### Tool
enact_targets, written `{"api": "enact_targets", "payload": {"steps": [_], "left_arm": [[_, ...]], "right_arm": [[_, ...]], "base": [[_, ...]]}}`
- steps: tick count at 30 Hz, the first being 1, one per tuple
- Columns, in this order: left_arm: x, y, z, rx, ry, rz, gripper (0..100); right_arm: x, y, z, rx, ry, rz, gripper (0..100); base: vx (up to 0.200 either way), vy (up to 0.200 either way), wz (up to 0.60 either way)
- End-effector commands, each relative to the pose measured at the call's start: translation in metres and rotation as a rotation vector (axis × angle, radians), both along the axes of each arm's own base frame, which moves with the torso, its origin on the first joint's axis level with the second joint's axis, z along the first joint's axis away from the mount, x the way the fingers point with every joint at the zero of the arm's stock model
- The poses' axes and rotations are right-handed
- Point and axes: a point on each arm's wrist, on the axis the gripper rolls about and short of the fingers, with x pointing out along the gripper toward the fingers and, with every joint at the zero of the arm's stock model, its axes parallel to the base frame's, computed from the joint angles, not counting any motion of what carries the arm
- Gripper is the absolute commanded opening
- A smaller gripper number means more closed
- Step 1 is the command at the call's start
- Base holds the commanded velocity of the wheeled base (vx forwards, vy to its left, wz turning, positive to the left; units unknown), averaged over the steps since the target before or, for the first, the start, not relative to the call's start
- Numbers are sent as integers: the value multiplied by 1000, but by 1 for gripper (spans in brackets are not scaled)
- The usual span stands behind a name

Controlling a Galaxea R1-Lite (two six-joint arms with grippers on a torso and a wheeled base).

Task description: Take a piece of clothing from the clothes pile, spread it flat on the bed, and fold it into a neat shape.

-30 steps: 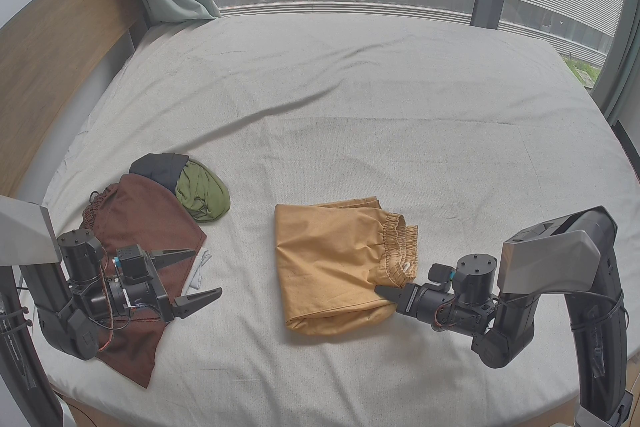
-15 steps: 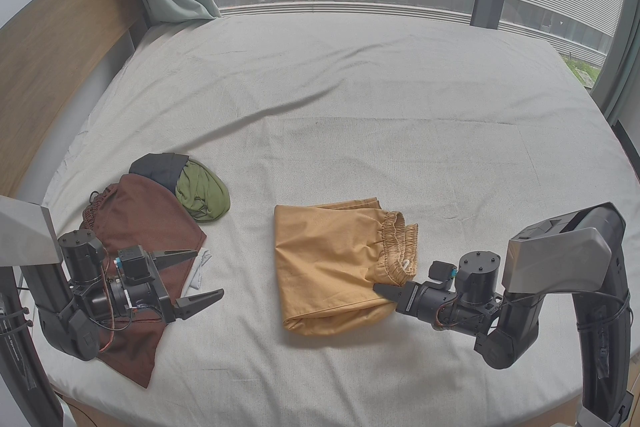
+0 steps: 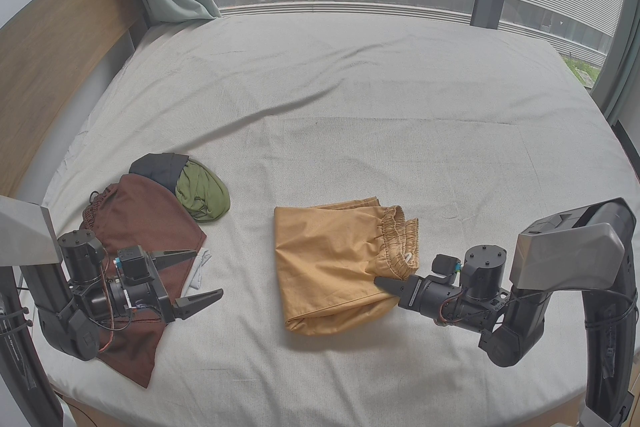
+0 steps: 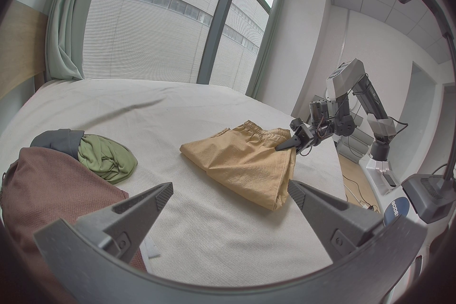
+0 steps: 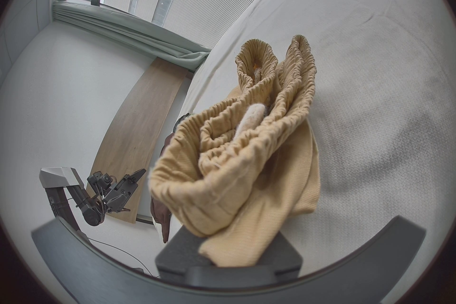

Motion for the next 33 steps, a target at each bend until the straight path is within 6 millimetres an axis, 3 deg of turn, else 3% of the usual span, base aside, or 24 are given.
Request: {"api": "enact_targets", "payload": {"steps": [1,7,14,20,33], "left_arm": [[0,1,0,0,-2,3,100],[0,1,0,0,-1,2,100],[-2,-1,-1,0,7,-4,100],[-2,0,3,0,-7,0,100],[-2,1,2,7,-13,-1,100]], "right_arm": [[-1,1,8,10,-18,4,0],[-4,2,14,15,-28,12,0],[-8,5,32,35,-75,29,0],[-14,10,63,74,-160,56,0],[-18,12,87,110,-228,73,0]], "base": [[0,0,0],[0,0,0],[0,0,0],[0,0,0],[0,0,0]]}}
